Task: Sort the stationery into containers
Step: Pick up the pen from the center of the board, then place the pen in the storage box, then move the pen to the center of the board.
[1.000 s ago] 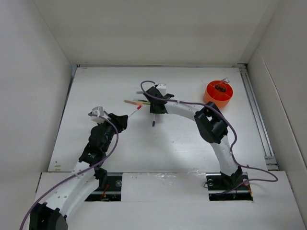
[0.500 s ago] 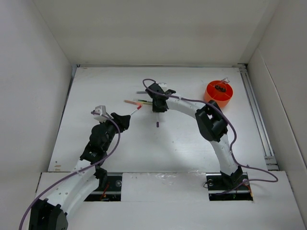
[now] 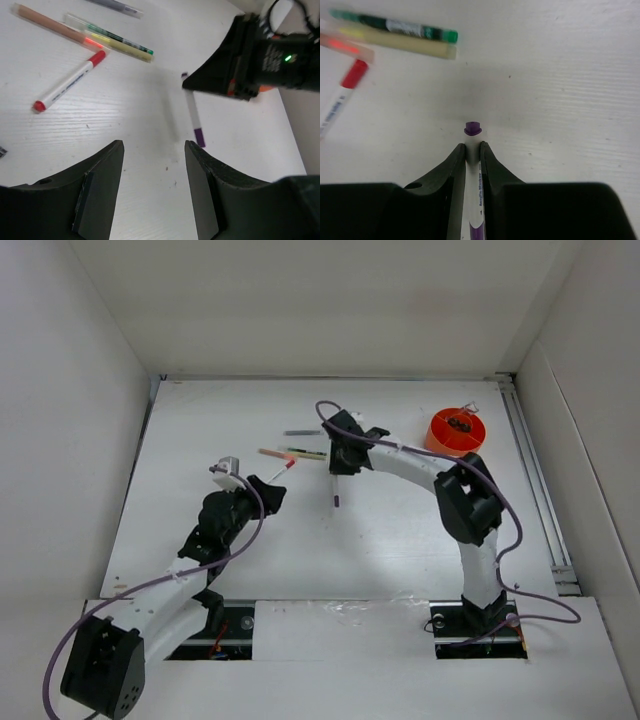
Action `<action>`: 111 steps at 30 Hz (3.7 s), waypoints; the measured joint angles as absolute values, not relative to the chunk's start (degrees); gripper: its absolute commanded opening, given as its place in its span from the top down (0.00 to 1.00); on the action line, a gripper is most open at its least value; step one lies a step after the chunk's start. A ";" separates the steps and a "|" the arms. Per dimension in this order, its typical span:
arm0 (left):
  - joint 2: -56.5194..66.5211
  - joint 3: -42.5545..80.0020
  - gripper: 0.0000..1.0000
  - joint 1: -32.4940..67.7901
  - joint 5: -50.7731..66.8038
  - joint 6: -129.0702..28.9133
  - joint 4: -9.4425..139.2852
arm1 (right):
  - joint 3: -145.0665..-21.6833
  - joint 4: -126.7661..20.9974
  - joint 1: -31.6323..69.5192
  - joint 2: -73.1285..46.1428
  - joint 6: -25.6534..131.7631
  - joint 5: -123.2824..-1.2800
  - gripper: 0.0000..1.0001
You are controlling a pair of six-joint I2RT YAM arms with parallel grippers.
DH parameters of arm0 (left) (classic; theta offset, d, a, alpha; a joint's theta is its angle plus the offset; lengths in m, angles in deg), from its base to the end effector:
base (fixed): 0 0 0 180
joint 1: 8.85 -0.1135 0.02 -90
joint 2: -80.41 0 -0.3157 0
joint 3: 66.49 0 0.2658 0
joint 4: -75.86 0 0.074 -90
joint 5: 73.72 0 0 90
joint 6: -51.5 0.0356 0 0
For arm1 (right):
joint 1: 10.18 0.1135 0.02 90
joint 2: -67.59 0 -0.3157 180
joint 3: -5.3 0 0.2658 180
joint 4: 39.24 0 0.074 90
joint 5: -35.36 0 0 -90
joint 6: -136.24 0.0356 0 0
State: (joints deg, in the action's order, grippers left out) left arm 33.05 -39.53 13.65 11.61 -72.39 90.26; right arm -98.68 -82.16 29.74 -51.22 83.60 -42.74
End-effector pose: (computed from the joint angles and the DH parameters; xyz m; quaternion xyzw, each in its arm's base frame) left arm 0.1506 -0.0655 0.2416 -0.0466 0.7416 -0.3426 0.5749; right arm 0.3783 0.3070 0.2300 0.0074 0.9559 0.0947 0.2779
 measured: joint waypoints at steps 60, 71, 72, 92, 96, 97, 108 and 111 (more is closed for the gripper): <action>24.66 -30.53 0.49 18.57 -2.12 -70.22 97.30 | -97.26 -72.82 -14.72 -42.39 91.21 -7.13 1.00; 25.08 -30.53 0.49 18.57 -2.12 -70.20 97.28 | -97.26 -72.91 -10.41 -44.75 90.66 -2.50 0.91; 25.08 -30.53 0.49 18.57 -2.12 -70.20 97.25 | -97.26 -72.91 -10.22 -44.75 90.82 -2.54 0.88; 25.10 -30.53 0.49 18.57 -1.44 -70.20 97.14 | -95.70 -71.95 -8.53 -35.85 92.15 -13.23 0.63; 26.28 -30.53 0.49 18.57 -0.50 -70.18 95.99 | -92.45 -68.76 -5.91 -30.74 91.19 -17.69 0.94; 26.78 -30.53 0.49 18.57 -0.13 -70.18 95.72 | -91.53 -67.71 -4.62 -29.66 90.82 -19.29 0.99; 37.32 -32.23 0.49 18.57 9.23 -70.07 92.47 | -89.63 -59.01 15.03 -33.47 83.69 -47.46 1.00; 38.61 -32.36 0.49 18.57 12.40 -70.51 90.59 | -92.60 -59.69 21.28 -39.48 80.37 -51.31 1.00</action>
State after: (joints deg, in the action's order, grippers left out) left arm 38.61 -32.36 18.57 12.40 -70.51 90.59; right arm -92.60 -59.69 21.28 -39.48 80.37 -51.31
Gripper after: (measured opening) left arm 0.510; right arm 0.010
